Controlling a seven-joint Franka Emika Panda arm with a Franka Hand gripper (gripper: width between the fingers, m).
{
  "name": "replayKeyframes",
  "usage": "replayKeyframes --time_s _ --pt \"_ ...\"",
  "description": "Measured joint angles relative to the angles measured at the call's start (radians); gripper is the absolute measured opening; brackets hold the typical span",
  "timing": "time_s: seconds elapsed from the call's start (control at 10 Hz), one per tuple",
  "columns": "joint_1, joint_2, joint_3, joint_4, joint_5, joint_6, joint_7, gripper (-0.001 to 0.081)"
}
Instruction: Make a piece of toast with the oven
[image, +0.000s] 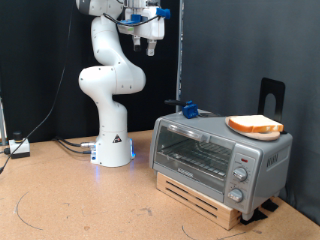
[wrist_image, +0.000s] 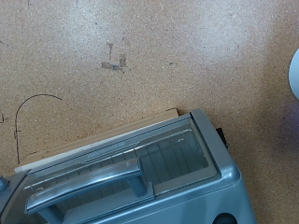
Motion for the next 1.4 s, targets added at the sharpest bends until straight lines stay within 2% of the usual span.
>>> replayKeyframes --time_s 0.1,0.2,0.4,0.6,0.7,0.9,1.1,1.2,1.3,1.4 --pt "0.003 0.0 0.0 0.0 0.0 0.0 -0.054 0.0807" --pt "0.015 -0.001 0.0 0.0 -0.007 0.003 -0.159 0.0807" --pt "0.055 0.003 -0.001 0.007 -0.022 0.013 -0.372 0.0807" --pt "0.091 0.044 -0.004 0.023 -0.038 0.053 -0.567 0.0807" --pt "0.085 0.042 -0.002 0.022 -0.034 0.052 -0.527 0.0807" --pt "0.125 0.026 -0.054 0.01 0.034 0.07 -0.734 0.0807" --pt "0.175 0.017 -0.123 -0.019 0.079 0.137 -0.976 0.0807" --pt "0.21 0.024 -0.156 -0.032 0.096 0.167 -1.067 0.0807" --pt "0.207 0.024 -0.154 -0.032 0.095 0.162 -1.047 0.0807" --pt "0.222 0.015 -0.169 -0.032 0.127 0.137 -1.139 0.0807"
